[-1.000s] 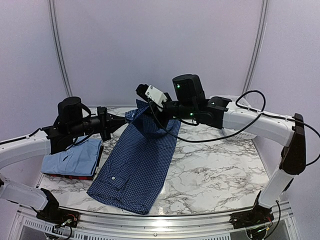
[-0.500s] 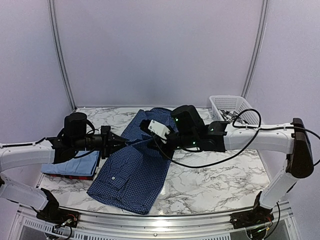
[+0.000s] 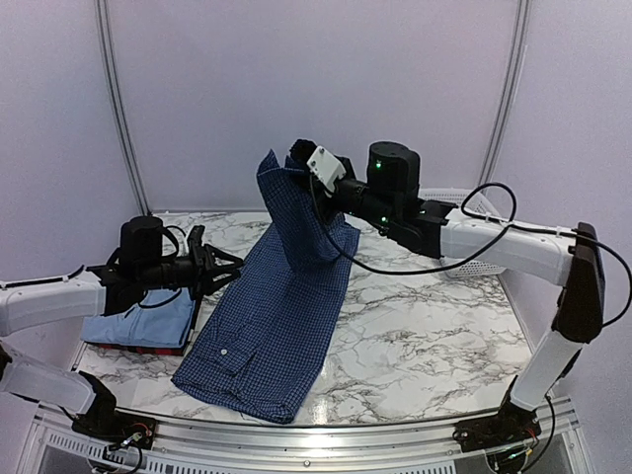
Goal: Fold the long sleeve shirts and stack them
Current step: Pass from the right arm to the left
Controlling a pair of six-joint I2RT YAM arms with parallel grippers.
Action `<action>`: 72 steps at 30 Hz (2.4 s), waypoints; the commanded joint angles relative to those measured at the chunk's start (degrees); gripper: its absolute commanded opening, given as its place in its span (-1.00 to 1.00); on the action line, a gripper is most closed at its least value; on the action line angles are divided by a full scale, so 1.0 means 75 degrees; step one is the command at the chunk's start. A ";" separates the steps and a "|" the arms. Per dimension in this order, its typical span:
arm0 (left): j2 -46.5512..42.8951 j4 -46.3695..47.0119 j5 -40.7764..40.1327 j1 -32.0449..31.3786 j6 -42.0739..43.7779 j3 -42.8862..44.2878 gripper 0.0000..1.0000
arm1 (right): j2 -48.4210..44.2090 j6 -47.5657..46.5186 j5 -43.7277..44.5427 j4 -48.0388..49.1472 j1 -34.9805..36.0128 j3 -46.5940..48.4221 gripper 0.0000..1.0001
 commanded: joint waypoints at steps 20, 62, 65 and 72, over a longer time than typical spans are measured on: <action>-0.1115 -0.0439 -0.3442 -0.1318 0.4183 0.0236 -0.21 | 0.1659 -0.2353 -0.3892 0.4459 -0.0274 -0.0637 -1.00; 0.0486 -0.5643 -0.8365 -0.3236 0.8476 0.4437 0.41 | 0.2515 -0.1843 -0.3411 0.0613 0.0101 0.1380 -0.88; 0.0585 -0.5638 -0.8240 -0.3236 0.8574 0.4440 0.16 | 0.2575 -0.1825 -0.3413 0.0549 0.0128 0.1463 -0.87; 0.0616 -0.5199 -0.8266 -0.3171 0.8606 0.4327 -0.80 | 0.2648 -0.1422 -0.3352 0.0616 0.0153 0.1547 -0.71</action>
